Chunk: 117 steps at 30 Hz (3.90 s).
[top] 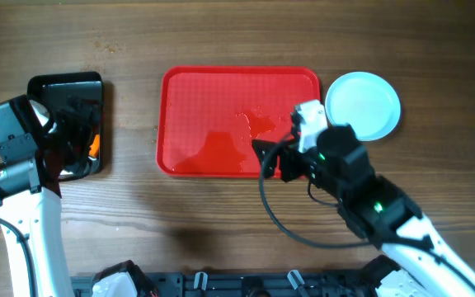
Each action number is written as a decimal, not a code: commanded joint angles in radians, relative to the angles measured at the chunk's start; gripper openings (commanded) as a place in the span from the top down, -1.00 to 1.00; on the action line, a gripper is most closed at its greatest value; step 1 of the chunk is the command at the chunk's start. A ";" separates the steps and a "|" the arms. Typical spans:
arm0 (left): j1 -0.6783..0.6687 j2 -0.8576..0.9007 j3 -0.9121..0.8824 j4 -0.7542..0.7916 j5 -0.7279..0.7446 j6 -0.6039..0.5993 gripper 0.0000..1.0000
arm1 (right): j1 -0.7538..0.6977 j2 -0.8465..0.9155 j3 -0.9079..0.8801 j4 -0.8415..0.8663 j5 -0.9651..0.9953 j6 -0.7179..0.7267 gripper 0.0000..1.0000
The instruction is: Clean dirty plates on tray and stack at the side
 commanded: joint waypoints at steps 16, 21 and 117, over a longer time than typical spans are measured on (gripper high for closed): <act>0.001 -0.004 -0.003 0.002 0.015 0.005 -1.00 | -0.203 -0.534 -0.525 0.458 -0.145 -0.065 -0.99; 0.001 -0.004 -0.003 0.002 0.015 0.005 -1.00 | -0.237 -0.665 -0.605 0.510 -0.154 -0.065 -1.00; 0.001 -0.004 -0.003 0.002 0.015 0.005 -1.00 | -0.697 -0.970 -0.678 0.201 -0.200 -0.261 -1.00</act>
